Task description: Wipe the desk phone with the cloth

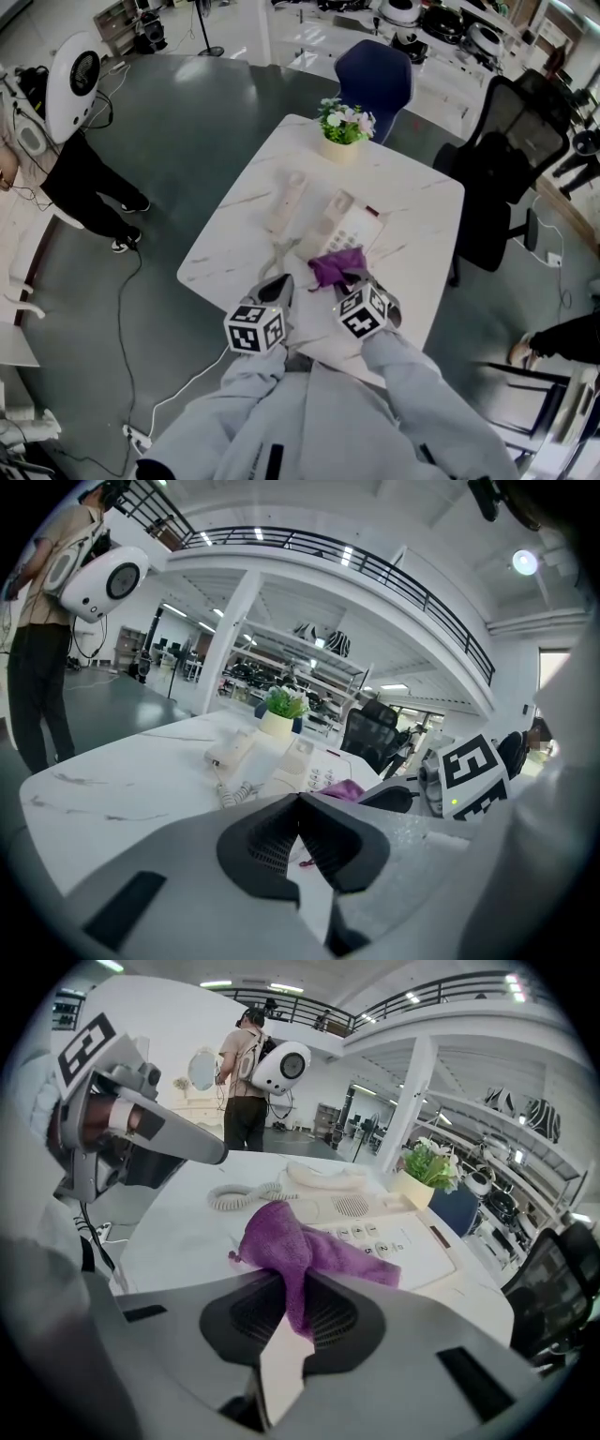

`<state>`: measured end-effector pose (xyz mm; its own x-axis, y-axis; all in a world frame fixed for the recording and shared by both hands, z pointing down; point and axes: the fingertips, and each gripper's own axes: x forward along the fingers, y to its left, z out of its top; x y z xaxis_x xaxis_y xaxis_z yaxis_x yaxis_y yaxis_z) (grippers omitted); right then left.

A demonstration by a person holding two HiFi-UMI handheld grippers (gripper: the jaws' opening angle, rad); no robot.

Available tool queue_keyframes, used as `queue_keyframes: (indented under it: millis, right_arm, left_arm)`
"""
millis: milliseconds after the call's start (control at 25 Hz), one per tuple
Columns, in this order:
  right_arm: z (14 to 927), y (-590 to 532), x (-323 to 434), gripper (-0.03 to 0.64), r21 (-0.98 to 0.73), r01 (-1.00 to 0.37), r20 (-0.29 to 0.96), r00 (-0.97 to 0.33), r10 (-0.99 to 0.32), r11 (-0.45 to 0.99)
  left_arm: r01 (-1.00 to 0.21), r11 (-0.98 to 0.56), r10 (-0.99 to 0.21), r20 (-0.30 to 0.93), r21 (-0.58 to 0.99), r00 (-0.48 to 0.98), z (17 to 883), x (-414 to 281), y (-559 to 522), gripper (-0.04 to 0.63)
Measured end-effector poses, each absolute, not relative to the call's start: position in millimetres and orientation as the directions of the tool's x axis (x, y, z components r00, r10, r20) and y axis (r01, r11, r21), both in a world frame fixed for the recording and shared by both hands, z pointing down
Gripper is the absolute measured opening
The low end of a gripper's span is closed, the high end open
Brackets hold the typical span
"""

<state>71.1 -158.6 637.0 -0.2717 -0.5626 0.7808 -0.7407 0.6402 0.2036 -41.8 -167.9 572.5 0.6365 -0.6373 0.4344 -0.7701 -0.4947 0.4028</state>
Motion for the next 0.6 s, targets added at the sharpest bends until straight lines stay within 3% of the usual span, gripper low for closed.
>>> queue_keyframes:
  millis: [320,600]
  right_arm:
    - [637.6,-147.4,62.4,0.040,0.080,-0.740,0.799,-0.354,-0.487,0.668]
    - [607.2,-152.0,57.7,0.040,-0.125,-0.778,0.702,-0.508,-0.499,0.616]
  left_arm:
    - [-0.770,-0.497,-0.644,0.424,0.401,0.637,569.7,-42.2,-169.3,-0.002]
    - [-0.775,-0.493,-0.660,0.411,0.395,0.629,559.8,-49.2,-170.9,-0.002]
